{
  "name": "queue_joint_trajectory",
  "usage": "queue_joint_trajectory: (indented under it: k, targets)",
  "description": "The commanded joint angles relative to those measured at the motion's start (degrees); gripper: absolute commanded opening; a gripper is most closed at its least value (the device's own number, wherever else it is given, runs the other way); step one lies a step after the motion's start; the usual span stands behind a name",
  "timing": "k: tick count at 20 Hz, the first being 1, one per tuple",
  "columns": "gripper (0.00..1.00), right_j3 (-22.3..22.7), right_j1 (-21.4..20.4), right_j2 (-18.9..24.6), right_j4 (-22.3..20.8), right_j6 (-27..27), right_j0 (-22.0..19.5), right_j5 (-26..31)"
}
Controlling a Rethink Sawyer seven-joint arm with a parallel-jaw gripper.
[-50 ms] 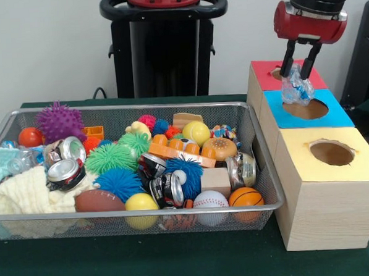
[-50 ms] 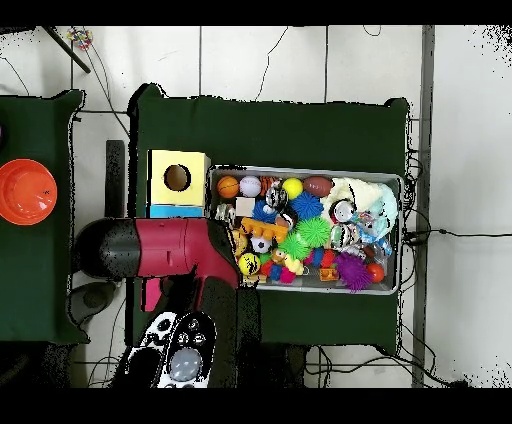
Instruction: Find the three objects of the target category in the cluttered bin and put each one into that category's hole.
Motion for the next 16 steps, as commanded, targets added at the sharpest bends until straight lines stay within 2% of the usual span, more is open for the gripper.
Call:
queue_joint_trajectory:
  k: [1,16]
  targets:
    - [0.0,4.0,0.9,3.0,1.5,10.6,-1.0,-2.3]
    - [0.0,3.1,1.4,2.9,1.3,11.4,0.1,-2.9]
